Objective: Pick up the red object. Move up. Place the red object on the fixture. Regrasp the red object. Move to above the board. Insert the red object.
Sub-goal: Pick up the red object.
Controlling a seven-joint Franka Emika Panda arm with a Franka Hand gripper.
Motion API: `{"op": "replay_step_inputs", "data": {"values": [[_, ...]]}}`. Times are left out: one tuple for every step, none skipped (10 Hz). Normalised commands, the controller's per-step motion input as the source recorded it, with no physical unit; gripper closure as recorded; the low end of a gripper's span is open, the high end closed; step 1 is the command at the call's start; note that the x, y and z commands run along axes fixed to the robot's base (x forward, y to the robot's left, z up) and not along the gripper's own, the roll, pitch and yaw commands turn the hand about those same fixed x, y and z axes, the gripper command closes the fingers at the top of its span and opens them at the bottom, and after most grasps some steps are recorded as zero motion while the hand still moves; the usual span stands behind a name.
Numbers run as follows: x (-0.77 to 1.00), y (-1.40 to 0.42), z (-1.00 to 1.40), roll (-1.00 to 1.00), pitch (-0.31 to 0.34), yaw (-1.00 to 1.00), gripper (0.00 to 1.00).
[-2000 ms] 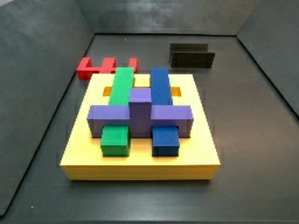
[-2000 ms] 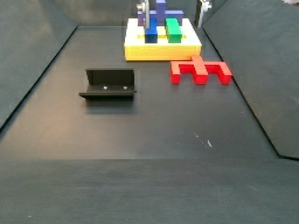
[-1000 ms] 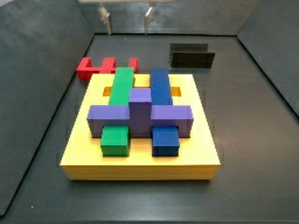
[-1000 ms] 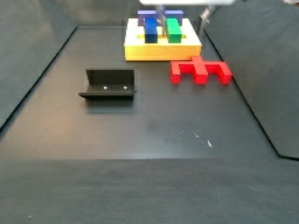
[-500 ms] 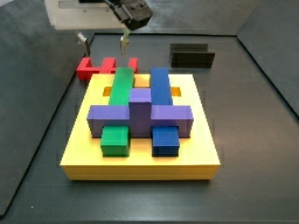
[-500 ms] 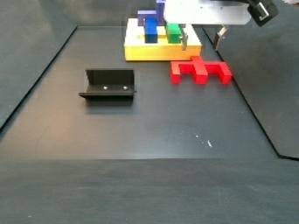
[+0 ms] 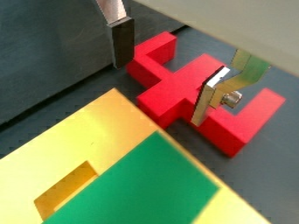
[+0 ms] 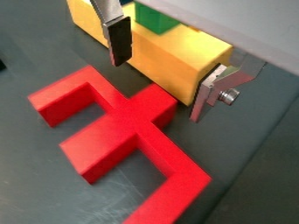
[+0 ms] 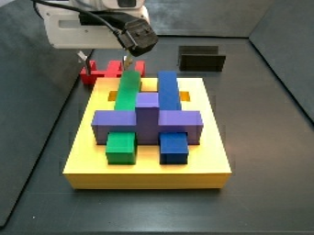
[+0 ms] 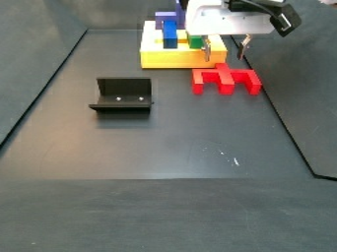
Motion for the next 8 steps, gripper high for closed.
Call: {"op": "replay_step_inputs", "data": {"values": [[0.00,0.00,-0.39,0.41,0.036,0.00,0.00],[0.00,0.00,-0.41,0.42,0.054,0.00,0.00],[0.01,0.01,-0.36,0.44,0.077,-0.02,0.00],[0.00,0.02,-0.29,0.47,0.090,-0.02,0.00],[-0.03,0.03,-0.23,0.45,0.081,0.00,0.00],[-0.05,0.05,-0.18,0.45,0.087,0.00,0.00],[0.00,0.00,-0.13,0.38,0.090,0.00,0.00],[0.00,0.00,-0.15,0.32,0.054,0.00,0.00]]}}
